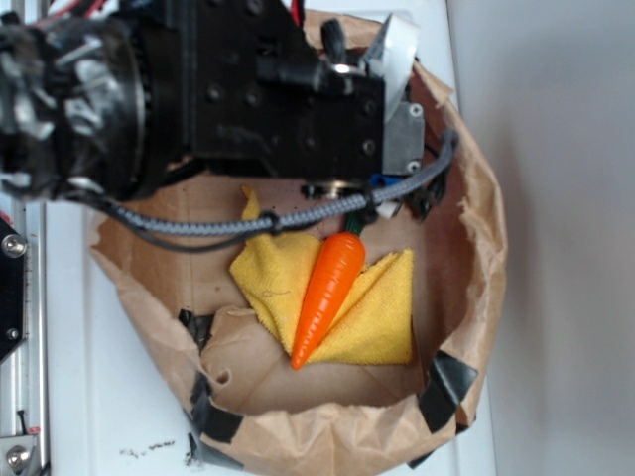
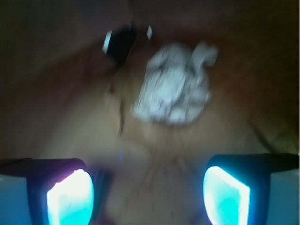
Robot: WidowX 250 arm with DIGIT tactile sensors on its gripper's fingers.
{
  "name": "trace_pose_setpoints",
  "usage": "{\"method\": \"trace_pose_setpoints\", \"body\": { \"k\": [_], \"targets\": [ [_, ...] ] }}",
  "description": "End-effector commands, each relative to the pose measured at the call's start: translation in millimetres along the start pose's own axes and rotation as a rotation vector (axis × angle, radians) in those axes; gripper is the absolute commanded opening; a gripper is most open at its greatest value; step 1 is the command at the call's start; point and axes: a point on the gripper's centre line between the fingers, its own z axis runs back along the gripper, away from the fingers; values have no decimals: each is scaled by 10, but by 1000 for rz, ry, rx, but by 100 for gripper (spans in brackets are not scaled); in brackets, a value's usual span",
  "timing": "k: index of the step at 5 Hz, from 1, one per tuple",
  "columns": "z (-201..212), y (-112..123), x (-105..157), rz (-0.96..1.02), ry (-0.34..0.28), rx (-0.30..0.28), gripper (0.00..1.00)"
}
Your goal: Grab the white paper.
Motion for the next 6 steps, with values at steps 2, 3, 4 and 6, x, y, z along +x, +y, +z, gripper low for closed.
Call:
{"method": "trace_pose_setpoints", "body": {
  "k": [2,3,4,6],
  "targets": [
    [-200,-312,318,129,-115,25,100],
    [-125,-102,233,115,-123,35,100],
    [-124,-57,194,92,-136,32,100],
    [207,30,157,34,-18,-40,100]
  ]
}}
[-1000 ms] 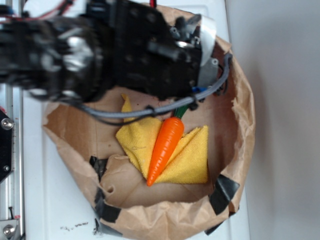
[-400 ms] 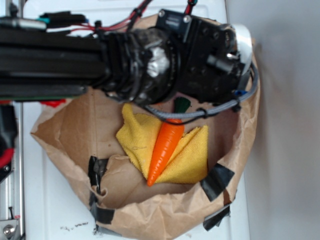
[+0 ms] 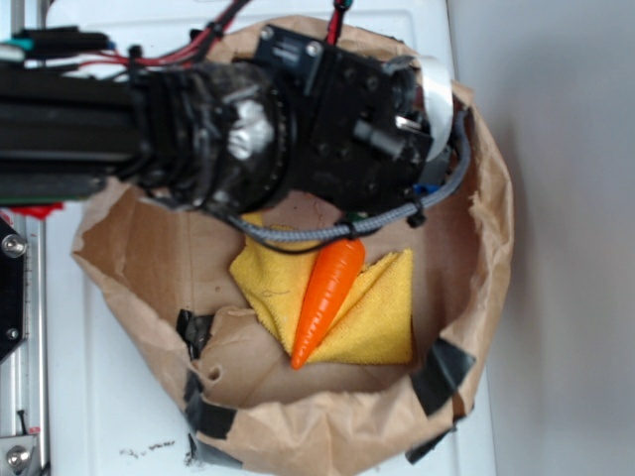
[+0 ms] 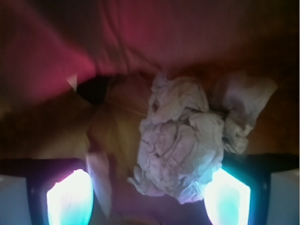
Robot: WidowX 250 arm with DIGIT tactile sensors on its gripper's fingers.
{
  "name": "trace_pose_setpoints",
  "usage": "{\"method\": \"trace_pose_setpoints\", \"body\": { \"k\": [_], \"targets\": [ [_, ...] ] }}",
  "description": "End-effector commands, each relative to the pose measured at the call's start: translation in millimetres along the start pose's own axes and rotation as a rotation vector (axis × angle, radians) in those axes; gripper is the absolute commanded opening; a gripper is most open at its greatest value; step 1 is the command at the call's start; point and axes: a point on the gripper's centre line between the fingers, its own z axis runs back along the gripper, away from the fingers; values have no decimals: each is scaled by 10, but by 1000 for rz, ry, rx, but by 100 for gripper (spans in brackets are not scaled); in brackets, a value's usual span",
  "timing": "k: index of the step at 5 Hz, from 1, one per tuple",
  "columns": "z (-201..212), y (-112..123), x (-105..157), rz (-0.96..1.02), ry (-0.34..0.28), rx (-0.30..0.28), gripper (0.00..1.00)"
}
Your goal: Grab the white paper.
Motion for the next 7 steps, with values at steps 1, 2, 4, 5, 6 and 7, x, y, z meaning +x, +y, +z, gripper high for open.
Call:
{"method": "trace_pose_setpoints", "body": {
  "k": [1,2,4,5,6,7],
  "targets": [
    [564,143,177,-17,51,-172,100],
    [458,155,180,-7,18,-158,100],
    [156,89,214,32,-78,-80,100],
    [18,40,239,38,-116,-29,100],
    [-83,42,214,12,-135,7,100],
    [-222,4,170,-4,-146,28,100]
  ]
}}
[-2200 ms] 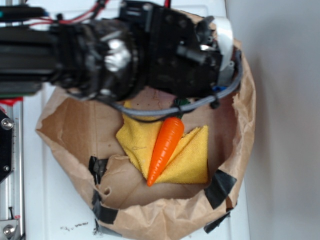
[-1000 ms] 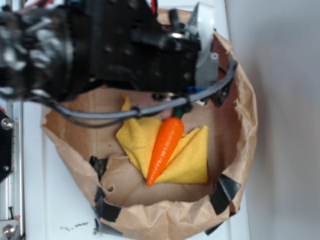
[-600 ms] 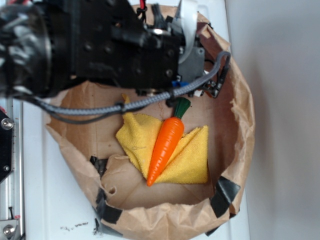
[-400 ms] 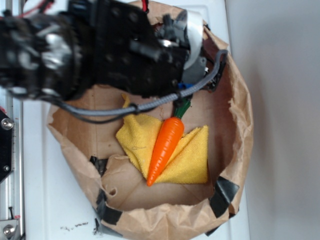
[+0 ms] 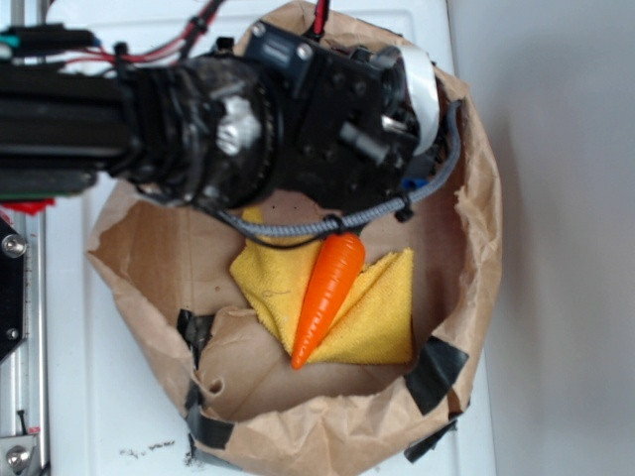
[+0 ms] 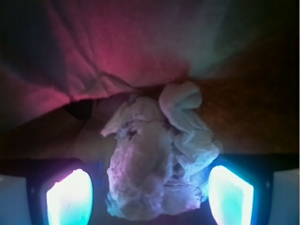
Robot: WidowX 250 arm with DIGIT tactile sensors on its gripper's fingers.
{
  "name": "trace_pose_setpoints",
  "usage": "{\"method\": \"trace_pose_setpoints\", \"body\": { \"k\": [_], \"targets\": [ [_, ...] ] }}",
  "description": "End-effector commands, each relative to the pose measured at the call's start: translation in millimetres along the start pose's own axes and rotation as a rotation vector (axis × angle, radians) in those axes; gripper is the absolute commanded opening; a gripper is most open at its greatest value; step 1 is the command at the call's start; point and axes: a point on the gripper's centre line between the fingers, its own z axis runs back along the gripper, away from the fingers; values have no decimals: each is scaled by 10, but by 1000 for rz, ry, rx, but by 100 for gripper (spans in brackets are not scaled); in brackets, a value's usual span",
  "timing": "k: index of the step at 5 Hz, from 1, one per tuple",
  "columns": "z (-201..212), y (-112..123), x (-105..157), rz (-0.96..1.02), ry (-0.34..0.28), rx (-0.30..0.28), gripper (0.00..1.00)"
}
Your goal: Grab the white paper.
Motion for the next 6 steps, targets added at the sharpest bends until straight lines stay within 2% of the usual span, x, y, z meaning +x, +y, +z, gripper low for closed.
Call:
{"method": "trace_pose_setpoints", "body": {
  "k": [1,2,3,4,5,6],
  "targets": [
    [-53,-124,81,27,-36,-11,0],
    [-10,-146,83,9,-34,-24,0],
    [64,65,11,-2,-41,-33,0],
    [103,110,-3,-13,-33,-43,0],
    [256,167,-15,-26,-3,-84,0],
    [567,100,43,-53,100,-171,0]
  ]
}}
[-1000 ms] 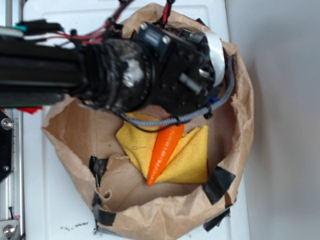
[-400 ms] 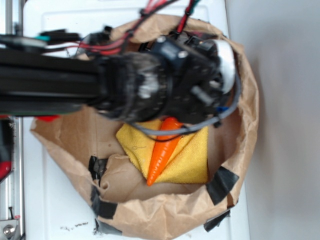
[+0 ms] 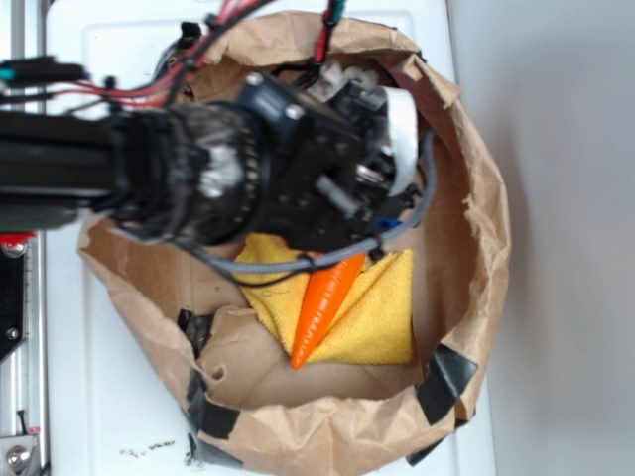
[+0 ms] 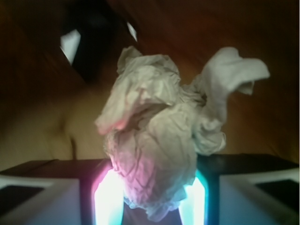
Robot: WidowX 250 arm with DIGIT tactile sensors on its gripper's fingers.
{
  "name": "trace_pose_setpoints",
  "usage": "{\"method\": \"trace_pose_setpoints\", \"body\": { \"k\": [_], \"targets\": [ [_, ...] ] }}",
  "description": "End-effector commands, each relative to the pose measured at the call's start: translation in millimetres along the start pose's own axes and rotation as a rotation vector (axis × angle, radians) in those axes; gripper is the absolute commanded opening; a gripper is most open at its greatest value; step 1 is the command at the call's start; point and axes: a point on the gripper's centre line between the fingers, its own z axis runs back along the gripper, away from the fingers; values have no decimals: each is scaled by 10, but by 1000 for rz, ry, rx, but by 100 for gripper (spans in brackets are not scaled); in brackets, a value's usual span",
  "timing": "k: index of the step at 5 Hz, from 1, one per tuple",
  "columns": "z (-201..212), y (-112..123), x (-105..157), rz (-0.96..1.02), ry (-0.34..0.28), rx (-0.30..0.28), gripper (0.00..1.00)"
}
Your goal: Grab the white paper.
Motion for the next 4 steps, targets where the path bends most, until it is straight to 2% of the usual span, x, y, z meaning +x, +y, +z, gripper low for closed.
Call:
{"method": "trace_pose_setpoints", "body": {
  "k": [1,2,3,4],
  "targets": [
    [817,48,245,-29,163,-239,0],
    [943,190,228,-52,188,-290,0],
    [1010,237,230,-99,247,-311,0],
    [1067,245,214,-233,349,-333,0]
  ]
}}
